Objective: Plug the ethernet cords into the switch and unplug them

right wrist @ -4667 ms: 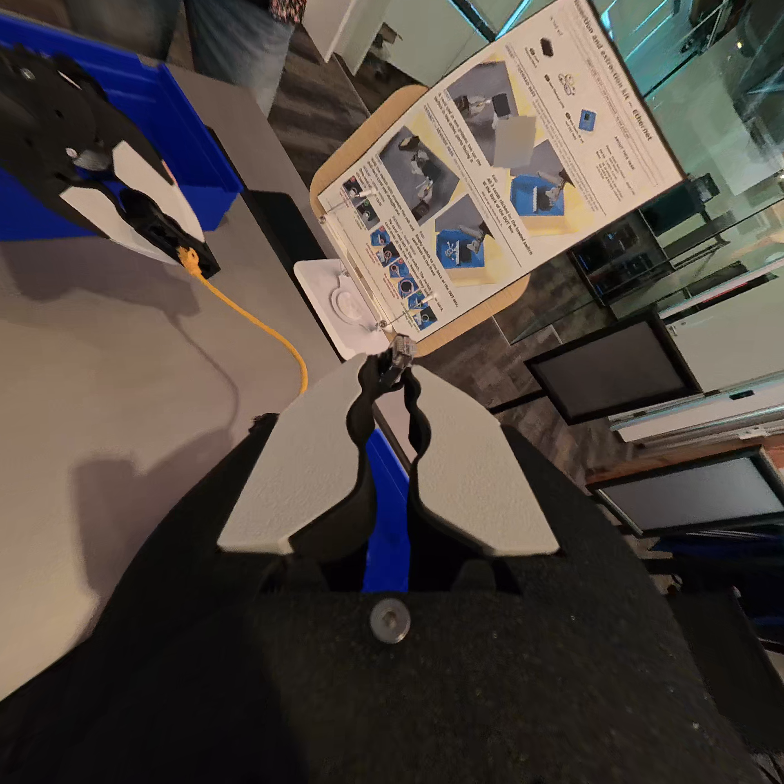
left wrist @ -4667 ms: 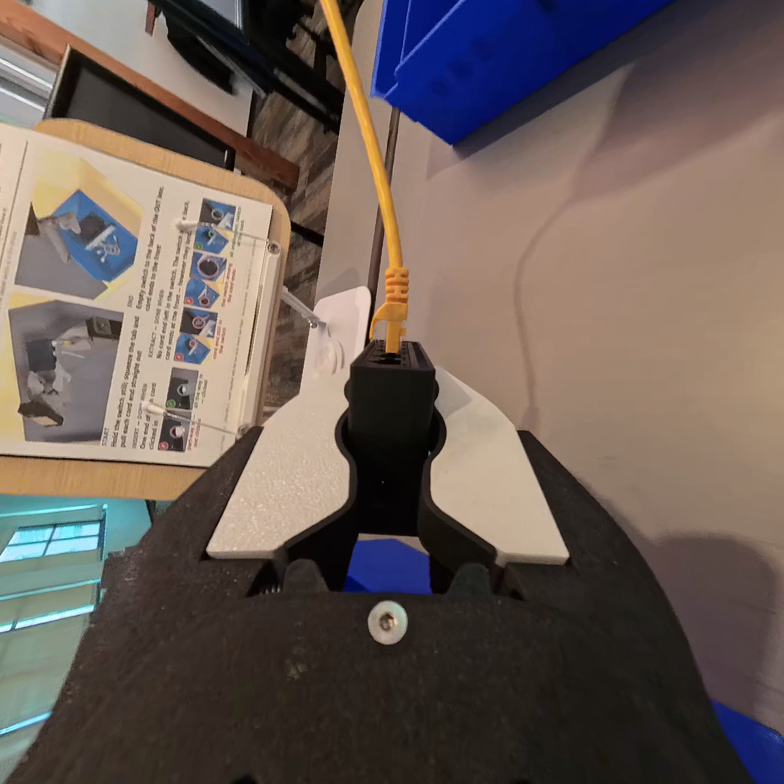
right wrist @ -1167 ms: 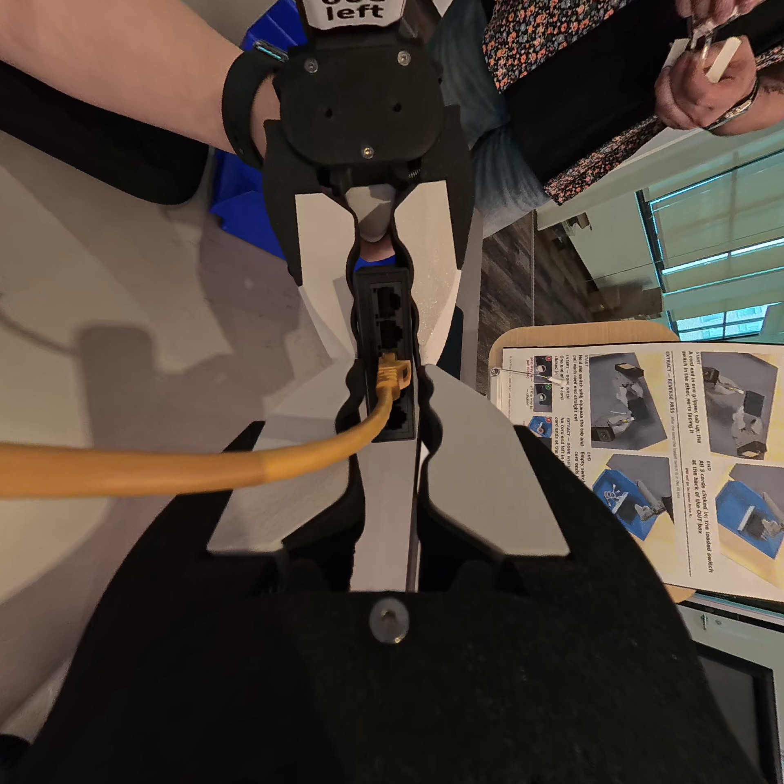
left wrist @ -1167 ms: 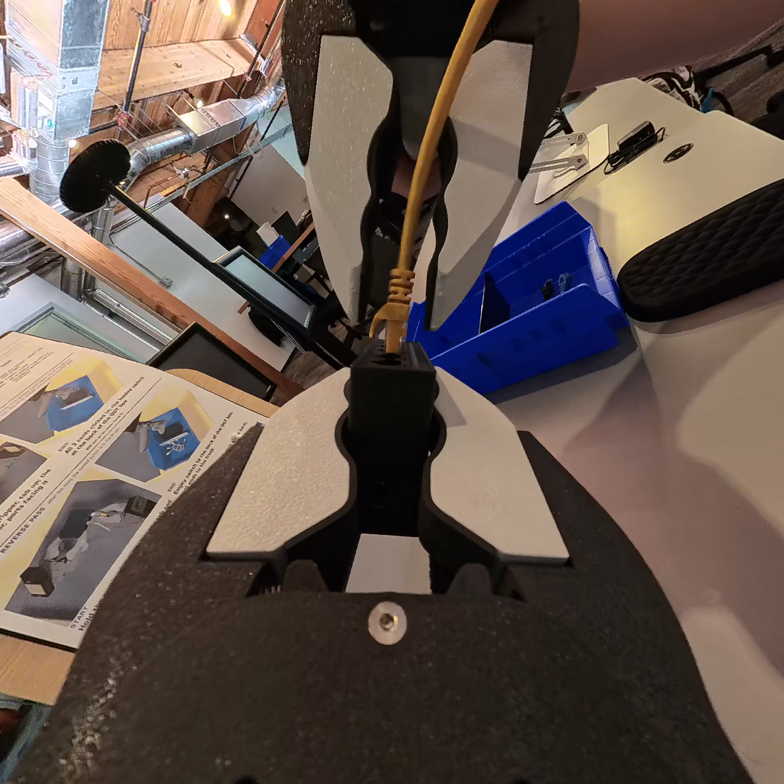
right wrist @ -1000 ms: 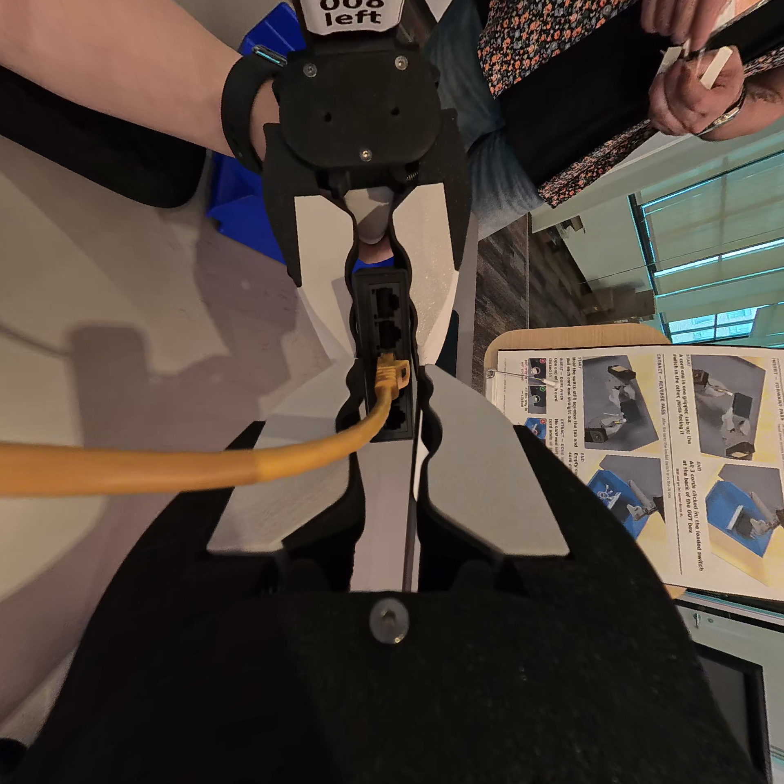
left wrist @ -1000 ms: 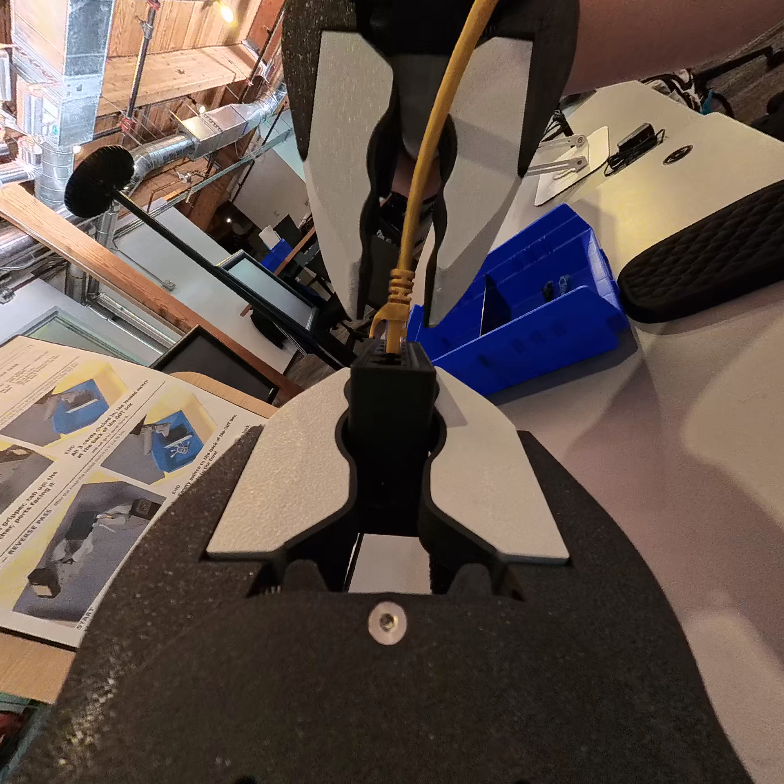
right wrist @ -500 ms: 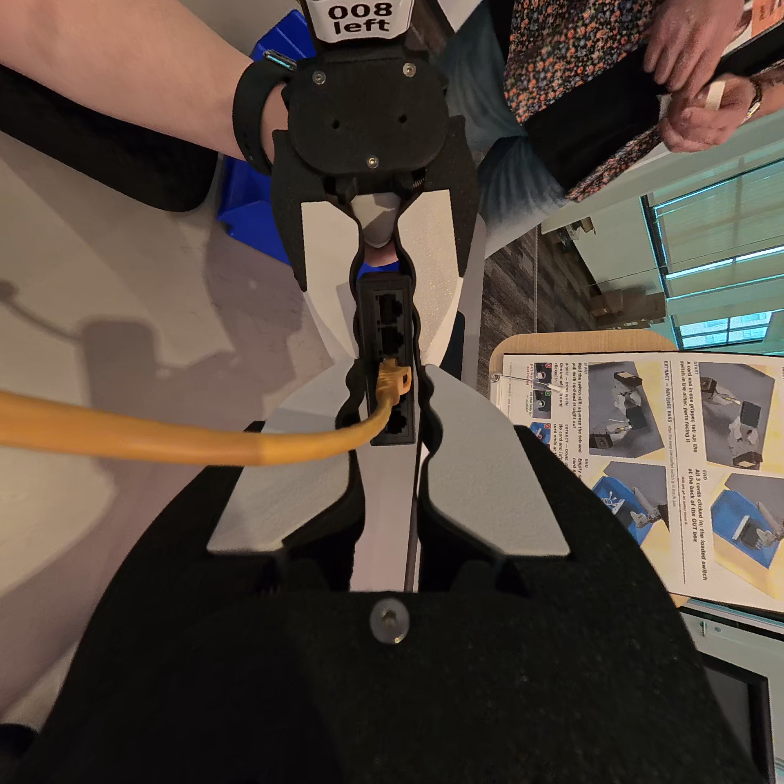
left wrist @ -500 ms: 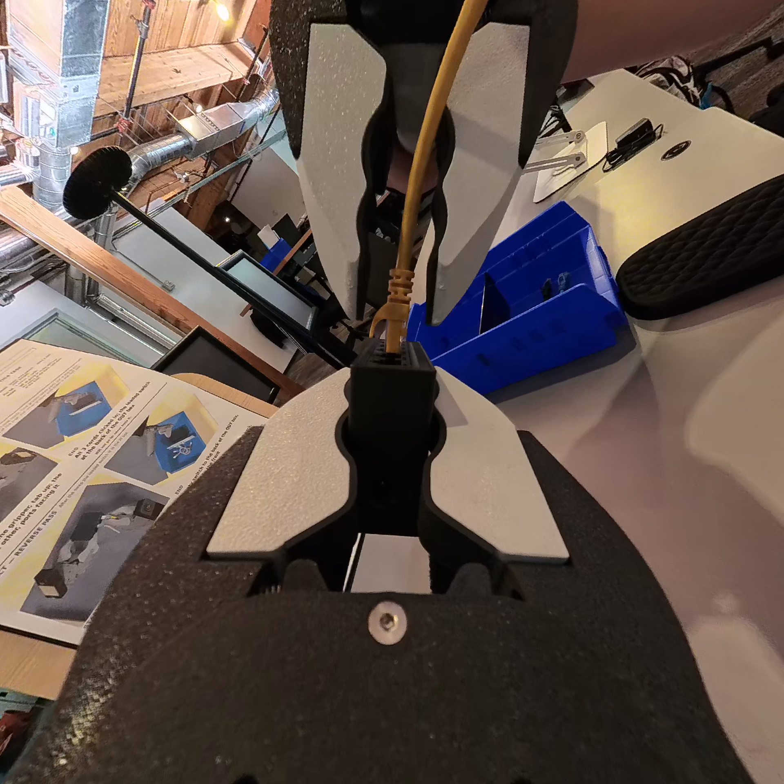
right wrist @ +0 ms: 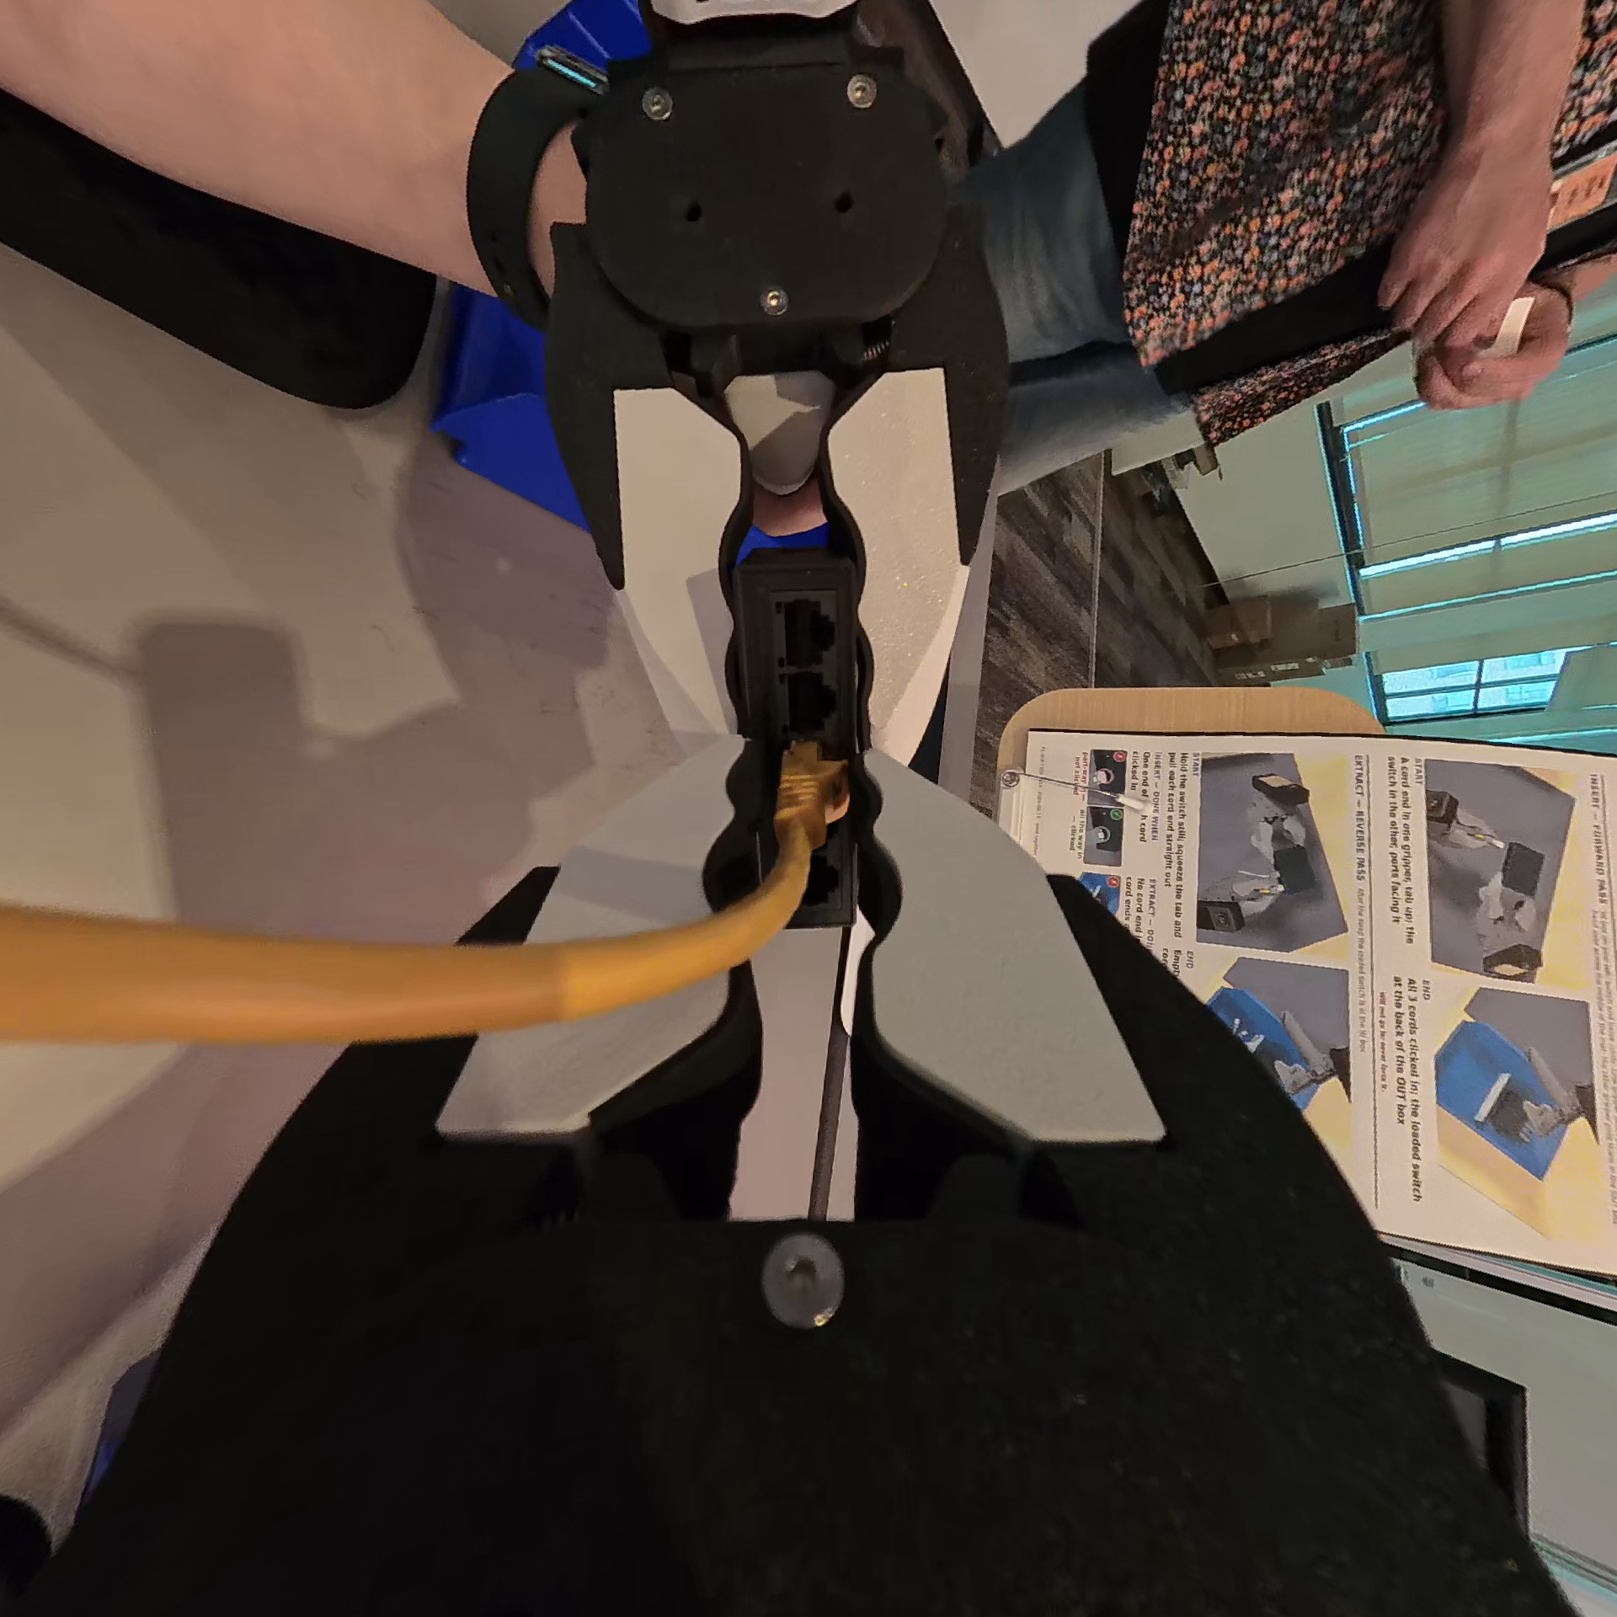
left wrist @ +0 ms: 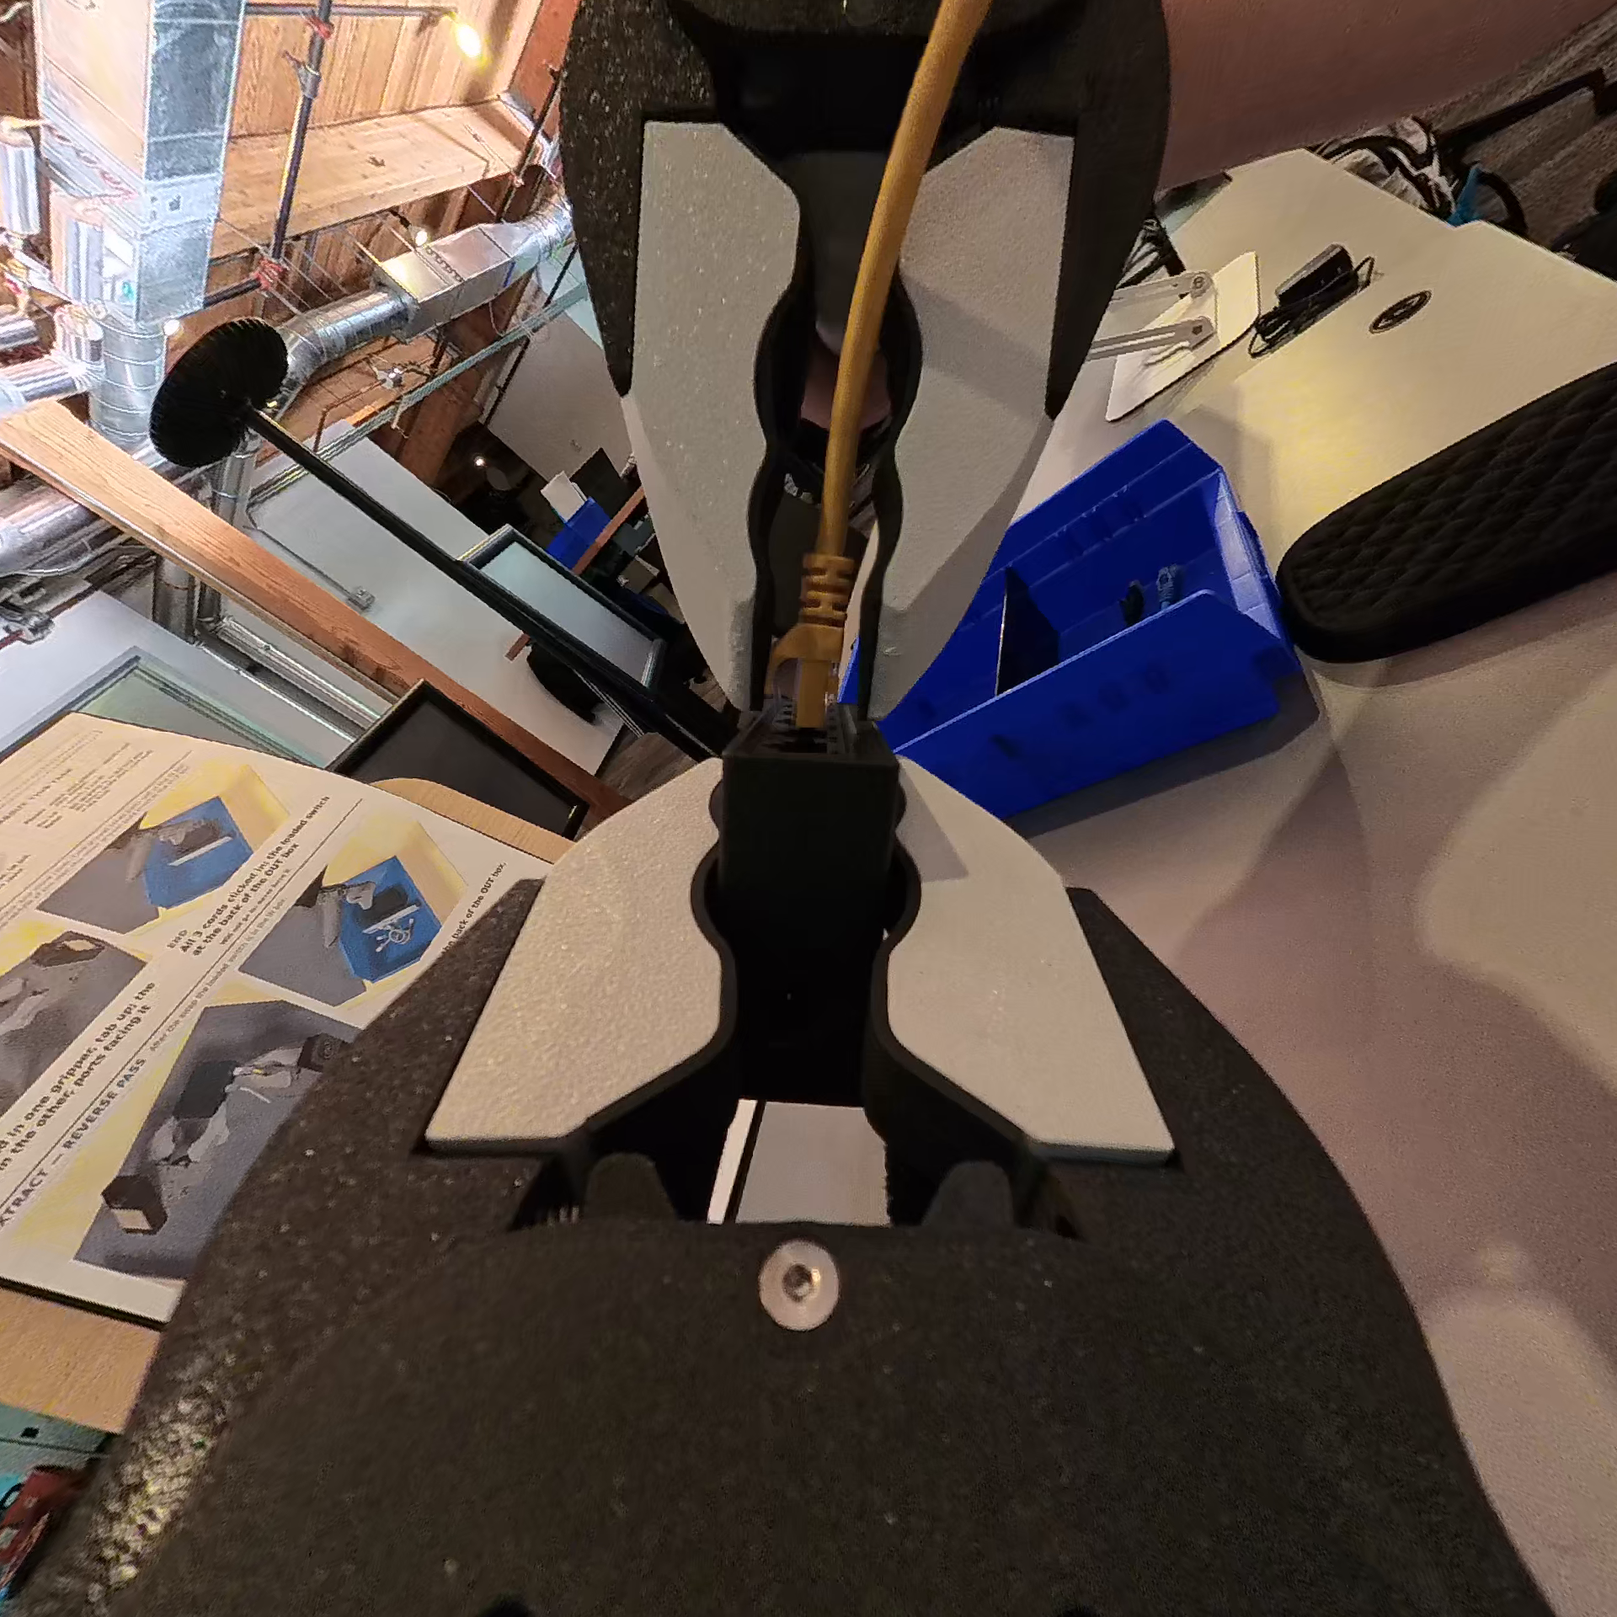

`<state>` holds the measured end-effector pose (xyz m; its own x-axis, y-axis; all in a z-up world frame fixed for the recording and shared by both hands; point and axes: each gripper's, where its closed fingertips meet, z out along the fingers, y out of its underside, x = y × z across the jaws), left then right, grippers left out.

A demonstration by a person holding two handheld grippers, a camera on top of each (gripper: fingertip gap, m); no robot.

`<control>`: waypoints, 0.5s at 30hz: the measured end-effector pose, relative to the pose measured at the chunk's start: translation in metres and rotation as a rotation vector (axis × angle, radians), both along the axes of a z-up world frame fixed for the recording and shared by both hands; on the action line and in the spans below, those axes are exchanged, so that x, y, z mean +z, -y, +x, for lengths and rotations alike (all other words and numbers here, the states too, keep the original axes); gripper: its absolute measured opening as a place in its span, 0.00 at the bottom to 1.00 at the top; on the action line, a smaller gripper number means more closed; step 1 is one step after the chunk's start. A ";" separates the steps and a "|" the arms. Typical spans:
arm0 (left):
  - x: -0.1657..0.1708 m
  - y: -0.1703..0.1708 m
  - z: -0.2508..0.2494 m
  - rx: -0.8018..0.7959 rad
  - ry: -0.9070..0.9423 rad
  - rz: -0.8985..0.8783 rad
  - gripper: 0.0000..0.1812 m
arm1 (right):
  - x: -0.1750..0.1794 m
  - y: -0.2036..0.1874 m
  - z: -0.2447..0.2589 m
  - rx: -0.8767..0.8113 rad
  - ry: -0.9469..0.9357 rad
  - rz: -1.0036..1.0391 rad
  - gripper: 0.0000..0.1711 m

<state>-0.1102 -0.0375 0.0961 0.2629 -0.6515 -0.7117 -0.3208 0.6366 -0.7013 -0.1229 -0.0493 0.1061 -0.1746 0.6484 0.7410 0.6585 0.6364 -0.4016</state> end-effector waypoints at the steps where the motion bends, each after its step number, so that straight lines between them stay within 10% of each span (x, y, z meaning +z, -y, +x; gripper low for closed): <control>1: 0.000 0.000 0.000 0.000 0.000 -0.001 0.16 | 0.000 0.000 0.000 0.001 -0.003 0.001 0.09; 15: 0.002 -0.002 -0.001 0.021 -0.004 0.013 0.16 | 0.004 -0.002 0.002 -0.018 -0.013 0.026 0.08</control>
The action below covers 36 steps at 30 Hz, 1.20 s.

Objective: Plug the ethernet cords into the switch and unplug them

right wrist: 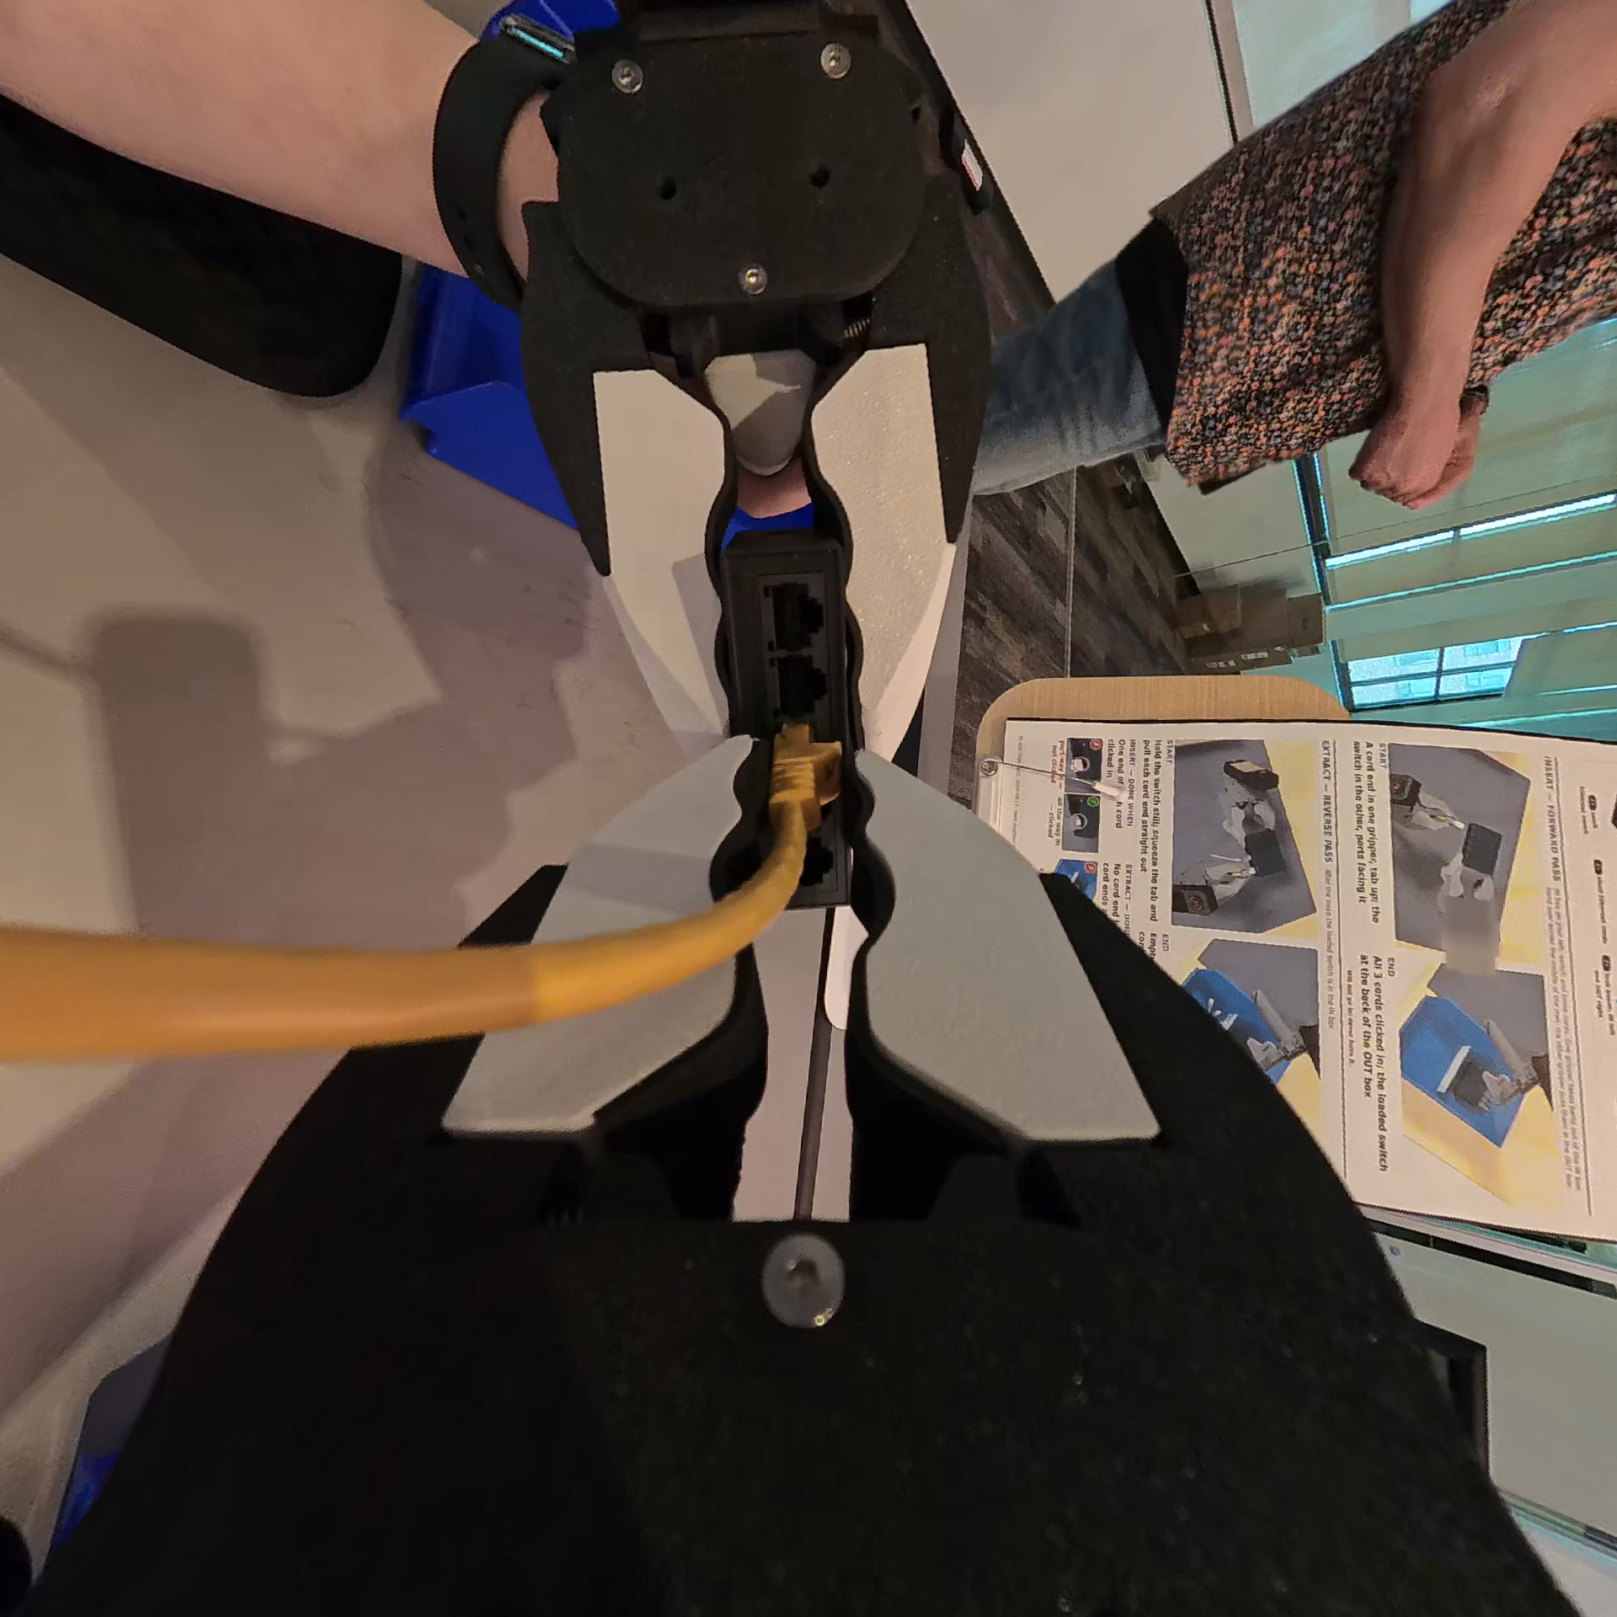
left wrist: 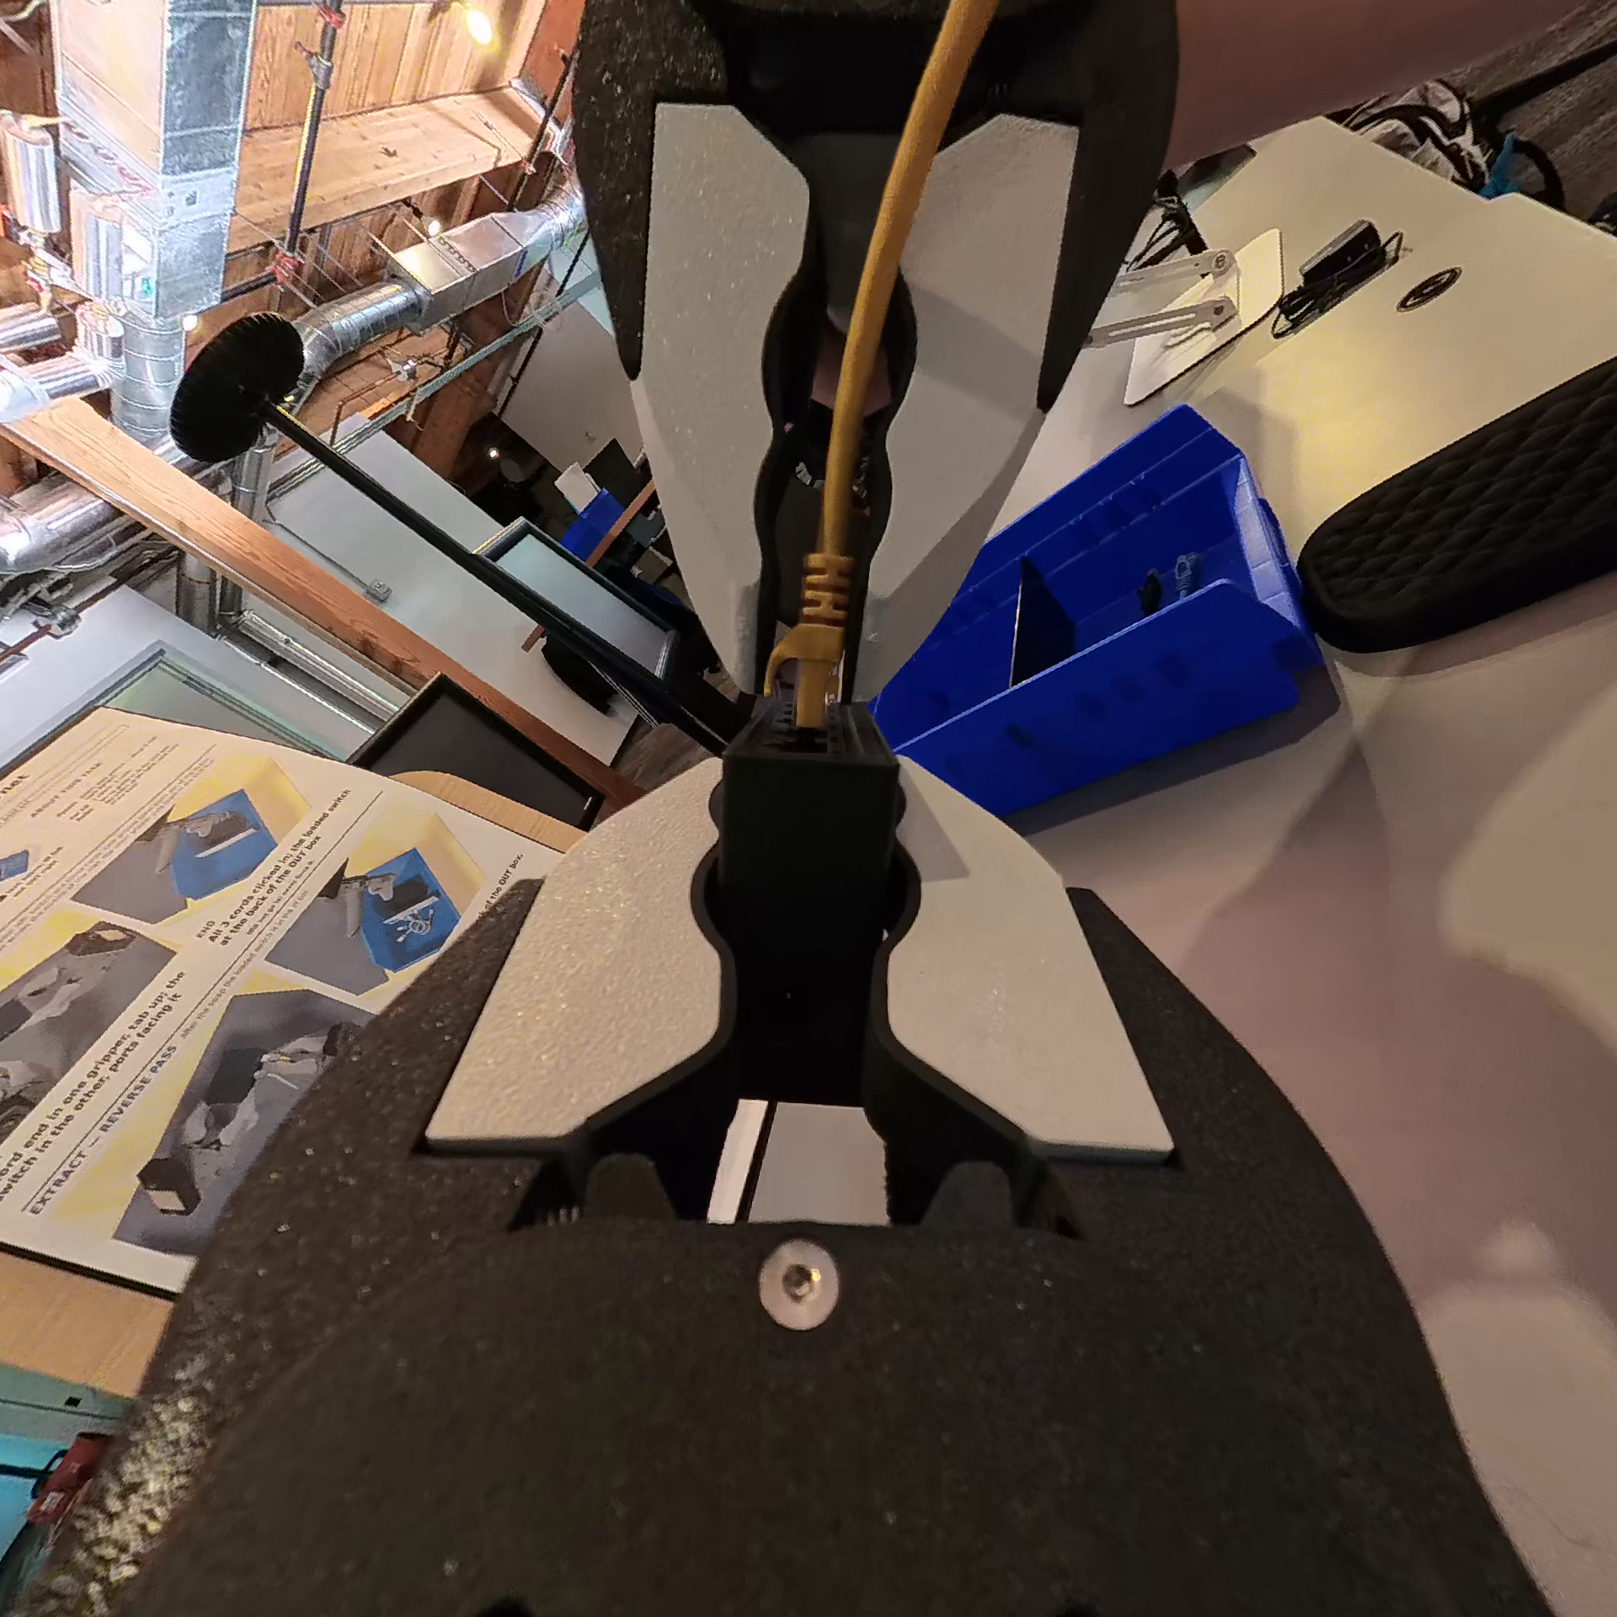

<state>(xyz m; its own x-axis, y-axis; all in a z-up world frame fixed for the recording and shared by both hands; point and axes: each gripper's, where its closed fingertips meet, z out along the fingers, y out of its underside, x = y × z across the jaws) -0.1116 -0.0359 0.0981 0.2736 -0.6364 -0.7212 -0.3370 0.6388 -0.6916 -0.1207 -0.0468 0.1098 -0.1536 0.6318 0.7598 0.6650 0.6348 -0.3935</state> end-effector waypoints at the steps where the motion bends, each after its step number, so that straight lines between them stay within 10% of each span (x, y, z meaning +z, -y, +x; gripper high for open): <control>1: 0.000 0.000 0.000 0.003 -0.001 0.001 0.16 | 0.000 0.000 0.000 -0.001 0.000 0.006 0.08; 36: -0.001 -0.002 -0.003 0.038 -0.047 -0.006 0.16 | -0.002 0.005 -0.002 0.053 0.061 -0.144 0.07</control>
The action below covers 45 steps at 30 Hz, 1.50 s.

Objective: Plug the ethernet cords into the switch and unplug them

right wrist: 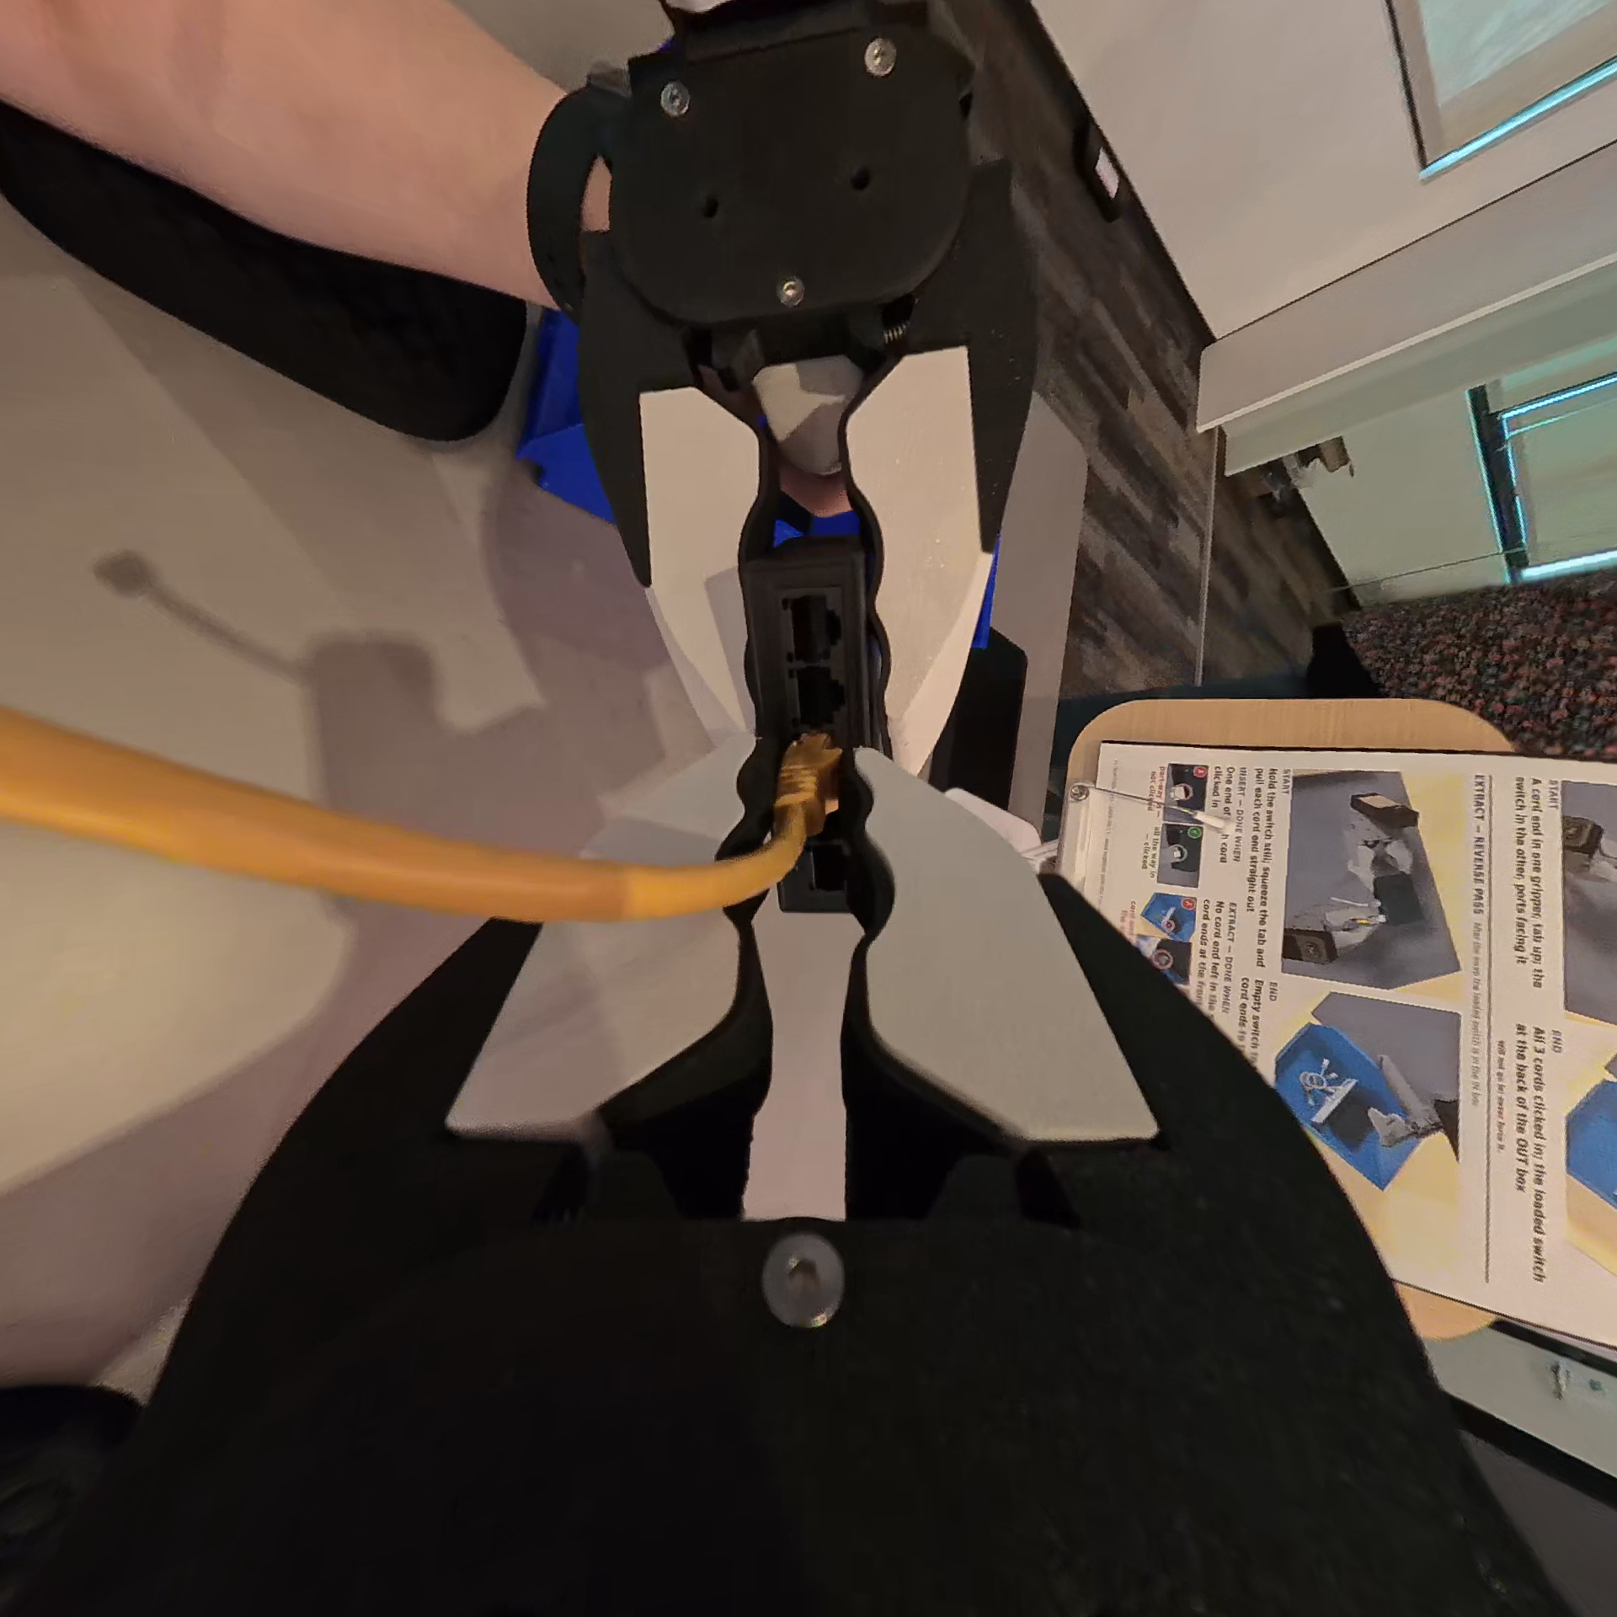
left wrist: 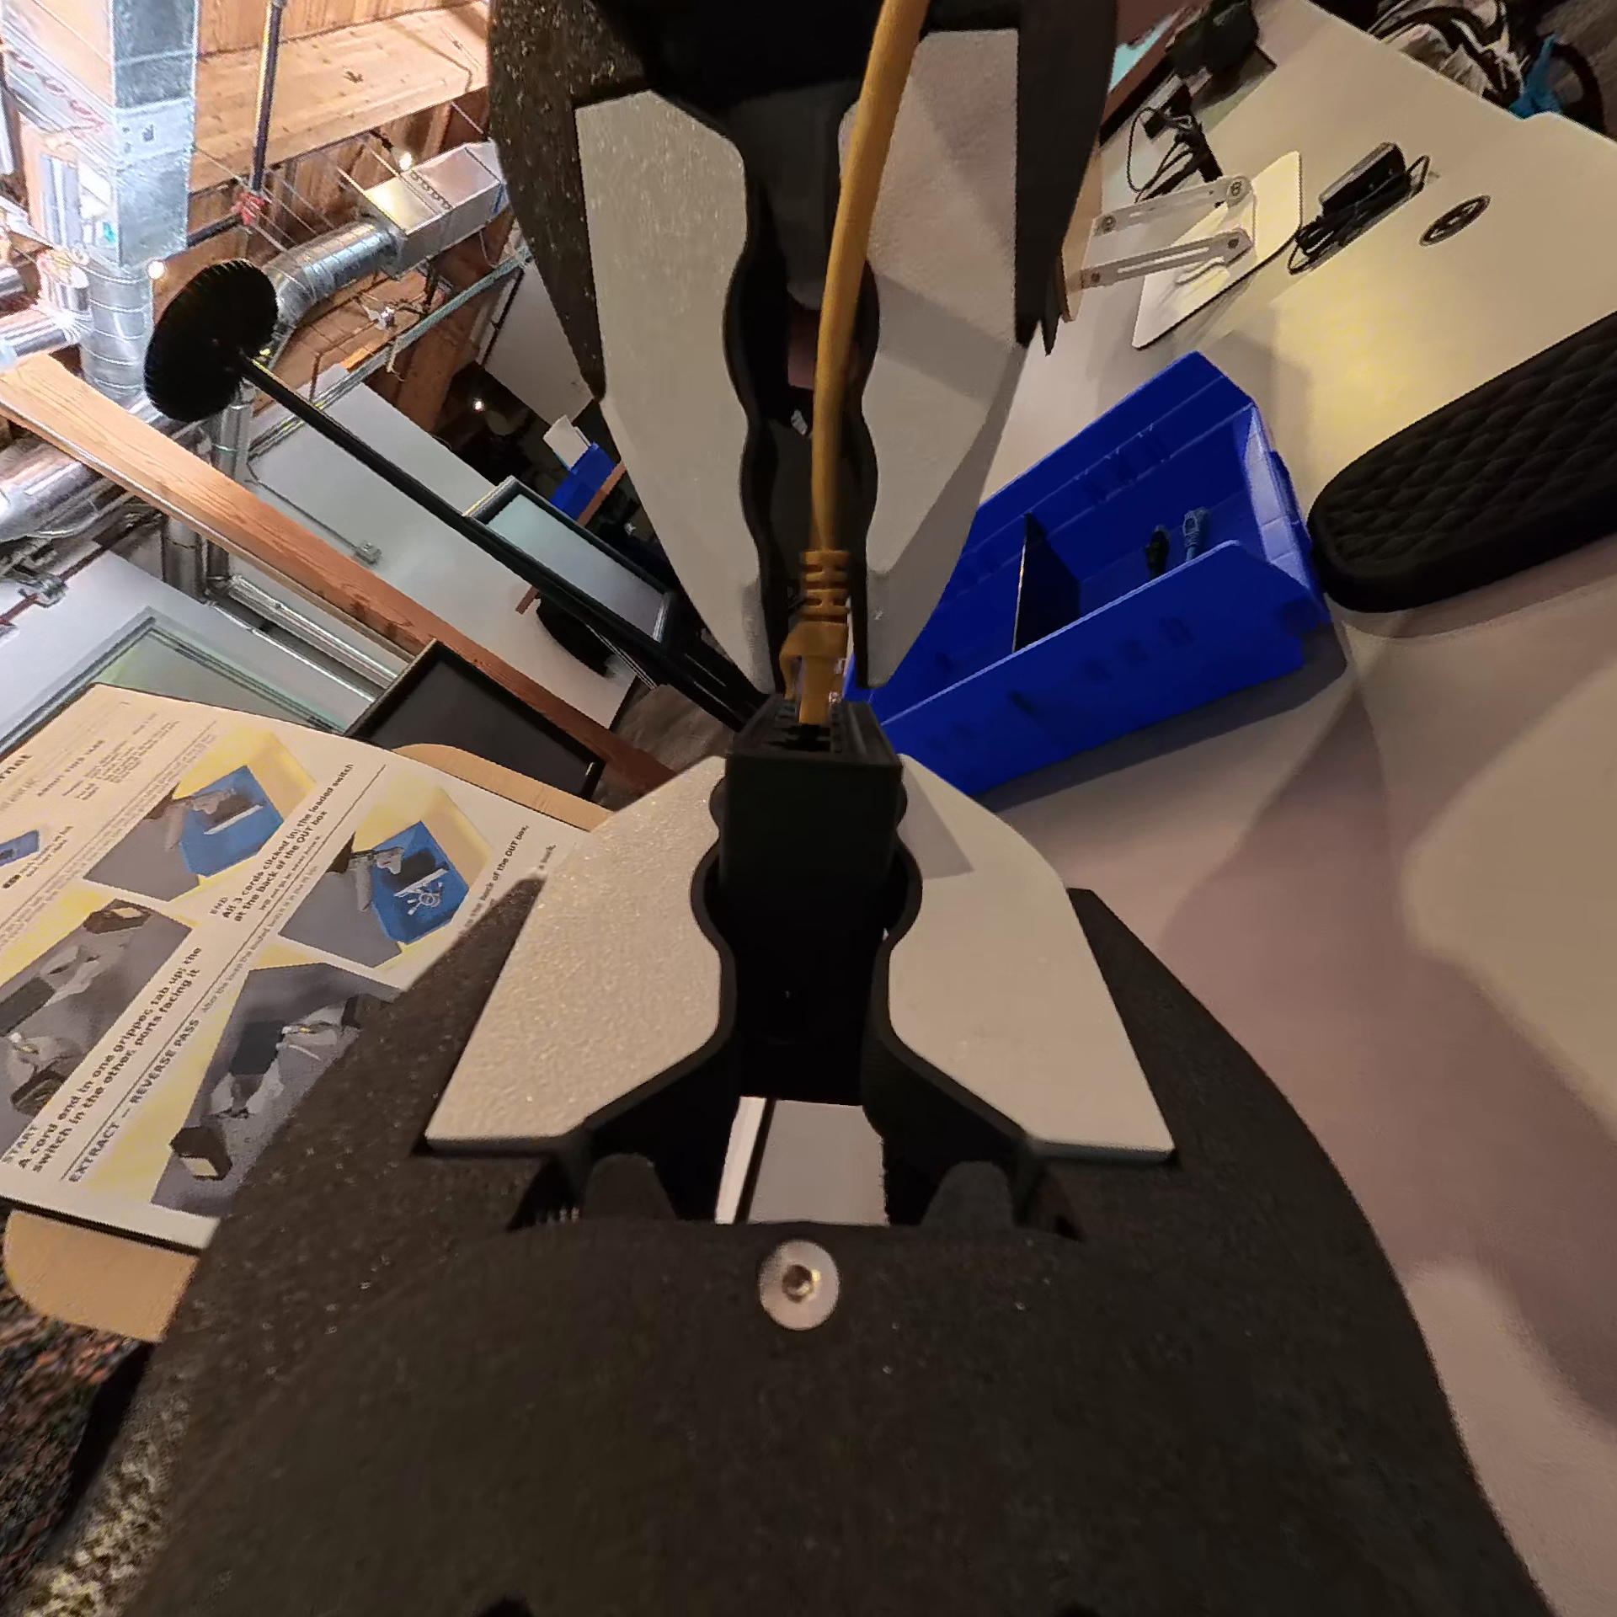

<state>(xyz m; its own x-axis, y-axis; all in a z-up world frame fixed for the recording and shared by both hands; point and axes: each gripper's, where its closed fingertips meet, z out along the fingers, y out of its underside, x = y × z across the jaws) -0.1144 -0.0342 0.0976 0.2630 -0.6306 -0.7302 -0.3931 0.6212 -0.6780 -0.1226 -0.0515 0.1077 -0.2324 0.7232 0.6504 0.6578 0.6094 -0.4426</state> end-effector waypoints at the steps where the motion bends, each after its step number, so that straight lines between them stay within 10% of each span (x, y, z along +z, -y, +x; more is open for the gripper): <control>1: -0.001 -0.001 0.000 0.001 -0.001 -0.001 0.16 | 0.000 -0.001 0.000 0.001 0.004 0.005 0.07; 45: -0.026 -0.019 0.023 0.108 -0.036 -0.063 0.17 | -0.019 -0.016 0.024 -0.077 -0.006 -0.112 0.06</control>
